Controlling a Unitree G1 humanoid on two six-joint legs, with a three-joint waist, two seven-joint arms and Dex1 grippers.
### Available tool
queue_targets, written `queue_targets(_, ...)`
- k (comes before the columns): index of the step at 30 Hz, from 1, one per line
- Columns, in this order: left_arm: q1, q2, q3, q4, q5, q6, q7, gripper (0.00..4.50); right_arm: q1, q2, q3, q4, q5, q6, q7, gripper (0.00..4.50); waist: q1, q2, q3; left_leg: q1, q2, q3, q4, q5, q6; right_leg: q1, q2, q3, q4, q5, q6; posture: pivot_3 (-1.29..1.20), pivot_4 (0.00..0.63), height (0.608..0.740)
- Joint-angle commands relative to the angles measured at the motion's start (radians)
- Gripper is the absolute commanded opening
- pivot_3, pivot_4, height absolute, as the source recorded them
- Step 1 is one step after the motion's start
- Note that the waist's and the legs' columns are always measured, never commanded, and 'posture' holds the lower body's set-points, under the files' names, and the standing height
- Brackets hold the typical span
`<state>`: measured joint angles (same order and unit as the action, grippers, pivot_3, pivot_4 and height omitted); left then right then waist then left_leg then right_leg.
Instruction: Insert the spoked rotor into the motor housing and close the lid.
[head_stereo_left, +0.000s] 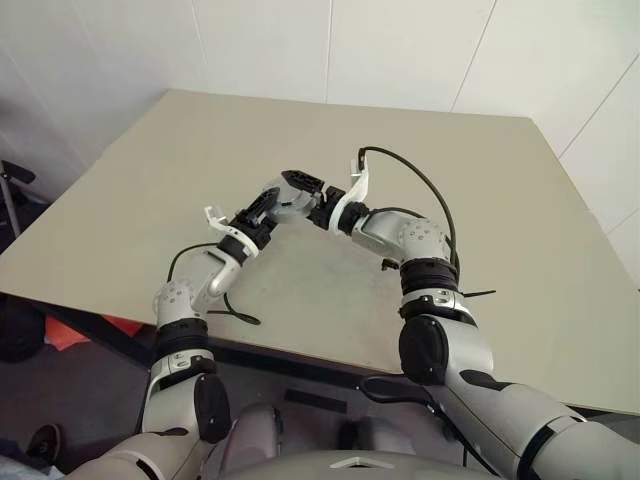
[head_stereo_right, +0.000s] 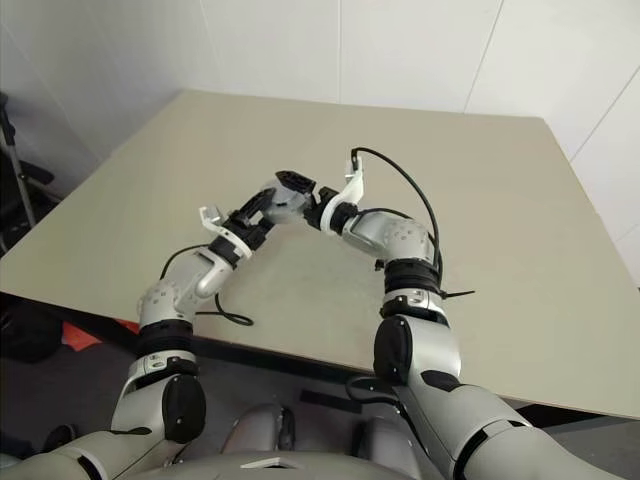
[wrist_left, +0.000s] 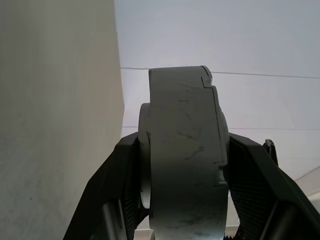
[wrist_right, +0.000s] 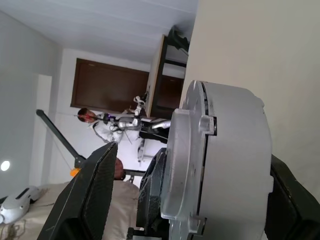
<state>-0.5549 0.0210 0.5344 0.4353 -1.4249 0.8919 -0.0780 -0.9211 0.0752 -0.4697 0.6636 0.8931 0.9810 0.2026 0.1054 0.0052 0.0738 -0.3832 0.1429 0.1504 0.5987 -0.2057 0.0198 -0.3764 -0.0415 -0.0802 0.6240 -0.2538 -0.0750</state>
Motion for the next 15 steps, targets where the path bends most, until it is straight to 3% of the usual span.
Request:
queue_targets(1, 0.0, 0.044, 0.012, -0.066, 0.071, -0.084, -0.042, 2.27, 0.0, -0.02, 0.026, -0.038, -0.056, -0.1, 0.019, 4.46, -0.004, 0.0, 0.0, 0.0, 0.0, 0.0, 0.0, 0.0, 0.0, 0.0, 0.0, 0.0, 0.0, 0.0, 0.0, 0.0, 0.0, 0.74)
queue_targets(15, 0.087, 0.123, 0.108, -0.121, 0.169, -0.266, -0.051, 2.27, 0.019, -0.041, 0.008, -0.048, -0.053, -0.073, 0.011, 4.46, 0.0, 0.0, 0.0, 0.002, 0.0, 0.0, 0.0, 0.0, 0.0, 0.002, 0.0, 0.0, 0.0, 0.0, 0.0, 0.0, 0.0, 0.74)
